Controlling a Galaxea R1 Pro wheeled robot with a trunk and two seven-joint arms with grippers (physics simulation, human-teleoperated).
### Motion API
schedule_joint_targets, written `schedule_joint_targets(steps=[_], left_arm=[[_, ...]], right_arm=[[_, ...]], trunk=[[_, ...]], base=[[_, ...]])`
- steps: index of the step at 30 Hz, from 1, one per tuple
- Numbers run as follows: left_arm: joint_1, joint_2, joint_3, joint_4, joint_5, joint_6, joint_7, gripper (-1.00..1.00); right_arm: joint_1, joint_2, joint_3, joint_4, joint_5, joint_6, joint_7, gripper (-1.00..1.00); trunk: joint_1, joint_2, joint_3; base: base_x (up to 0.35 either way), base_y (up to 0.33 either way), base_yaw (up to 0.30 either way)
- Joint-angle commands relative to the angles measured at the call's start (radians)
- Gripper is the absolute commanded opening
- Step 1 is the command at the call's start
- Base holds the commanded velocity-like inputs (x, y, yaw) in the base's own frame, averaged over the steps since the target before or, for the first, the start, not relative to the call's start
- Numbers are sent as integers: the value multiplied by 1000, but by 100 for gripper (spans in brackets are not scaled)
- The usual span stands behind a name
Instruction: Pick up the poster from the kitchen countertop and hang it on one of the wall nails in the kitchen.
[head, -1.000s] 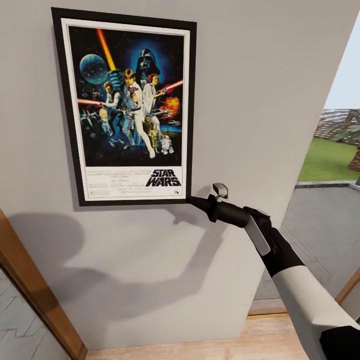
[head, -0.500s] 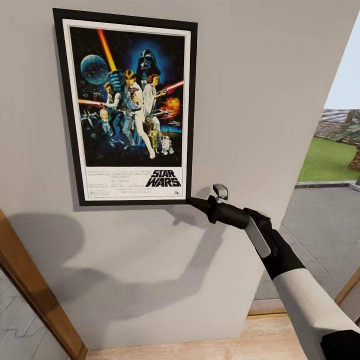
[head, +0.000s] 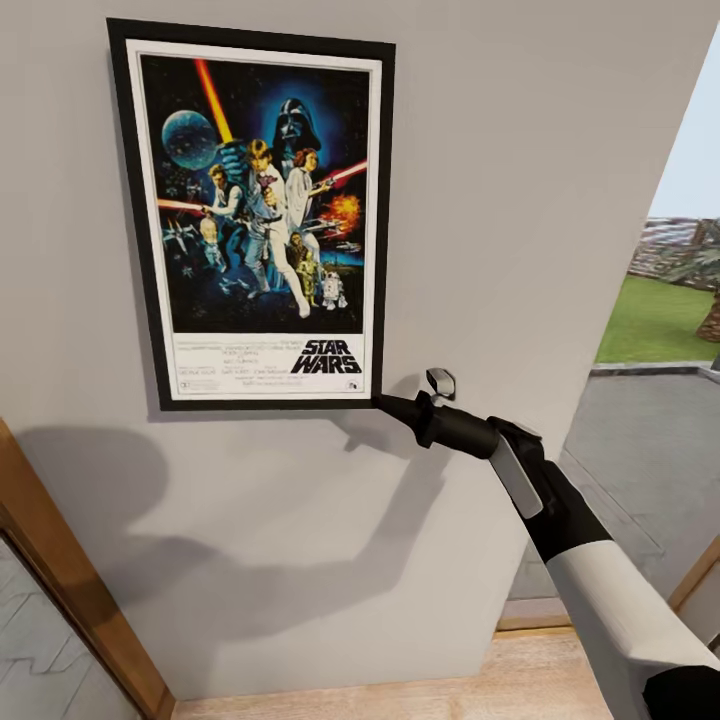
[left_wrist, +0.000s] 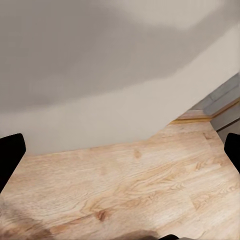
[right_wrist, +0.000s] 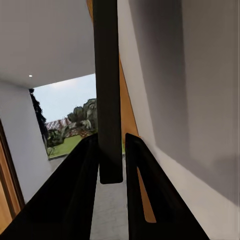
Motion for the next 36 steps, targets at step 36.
schedule_joint_targets(steps=[36], left_arm=[[0,0,0,-1,2,-7,-1,100]], right_arm=[[14,-1,4,45,14,3,-5,-100]], trunk=[[1,-2,-2]], base=[[0,0,0]])
